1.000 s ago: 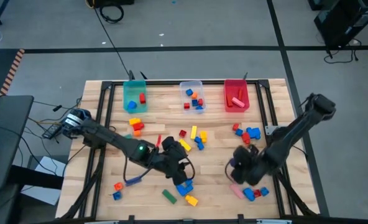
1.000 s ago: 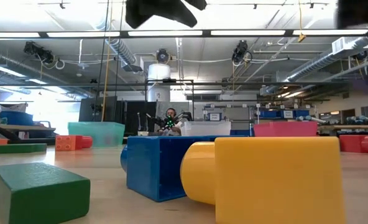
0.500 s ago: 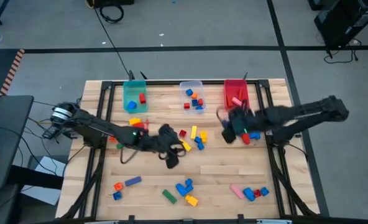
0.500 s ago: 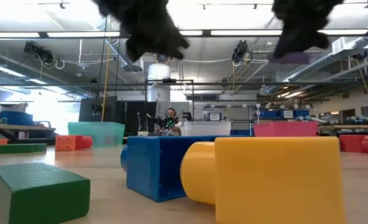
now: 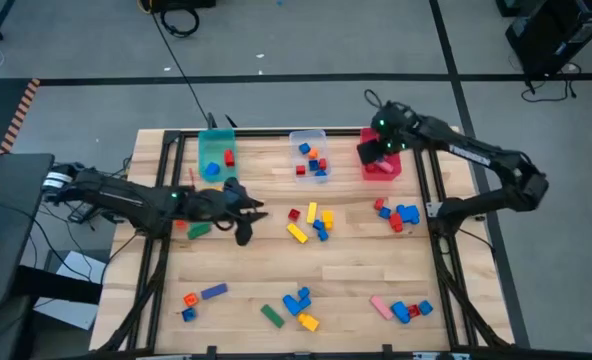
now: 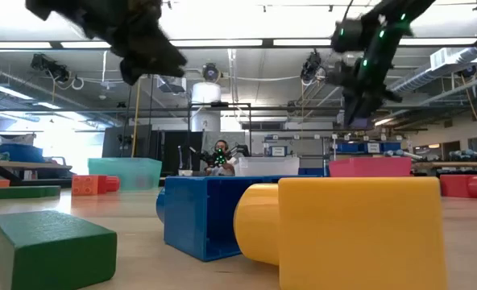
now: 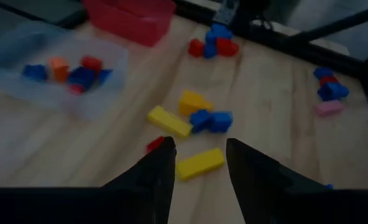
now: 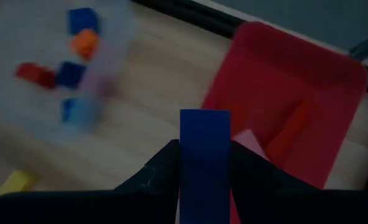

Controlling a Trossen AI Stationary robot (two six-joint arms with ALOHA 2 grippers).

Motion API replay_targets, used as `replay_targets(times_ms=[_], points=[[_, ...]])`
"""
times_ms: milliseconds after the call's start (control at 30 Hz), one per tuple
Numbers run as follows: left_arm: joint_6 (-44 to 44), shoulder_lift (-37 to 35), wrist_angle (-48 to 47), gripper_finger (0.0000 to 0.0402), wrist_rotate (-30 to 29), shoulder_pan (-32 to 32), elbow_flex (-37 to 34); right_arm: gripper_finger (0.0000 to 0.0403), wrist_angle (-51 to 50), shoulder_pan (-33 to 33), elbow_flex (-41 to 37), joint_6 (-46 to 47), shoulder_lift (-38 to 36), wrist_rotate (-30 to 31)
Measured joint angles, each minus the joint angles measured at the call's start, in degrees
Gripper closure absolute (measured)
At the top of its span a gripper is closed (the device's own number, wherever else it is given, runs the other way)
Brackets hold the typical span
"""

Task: Sort blocks by size
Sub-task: Put the blue block into the red bin, then put the yellow one-stud game piece into the blue bin

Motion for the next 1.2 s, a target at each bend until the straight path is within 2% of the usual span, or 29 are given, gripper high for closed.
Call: replay_targets(times_ms=[100,333,567,733,933,1067,1200], points=[[1.0,-3.9,-0.3,0.025,0.4,1.5,-2.1,0.0283,1.0,-4.1,0.0,-1.4,4.3,-2.0],[4.1,-9.5,-3.0,0.025,2.1,4.3,-3.4,0.0282,3.0,-6.5,0.0,-0.7,11.8,-2.8],[4.3,-10.4,-5.8,0.025,2.8,5.4,-3.4,0.0189,3.1,-6.5,0.0,1.3,13.9,-2.8],[4.3,-10.4,-5.9,0.025,3.0,5.4,-3.4,0.0173,3.0,-6.5,0.0,1.4,11.8,-3.0],[4.3,-10.4,-5.5,0.025,3.0,5.4,-3.4,0.019,3.0,-5.1,0.0,-1.1,6.0,-8.5],[4.3,-10.4,-5.2,0.025,3.0,5.4,-3.4,0.0202,3.1,-1.8,0.0,-4.0,1.2,-11.8],[4.3,-10.4,-3.8,0.025,3.0,5.4,-3.4,0.0208,3.1,3.9,0.0,-8.6,-2.0,-12.5]])
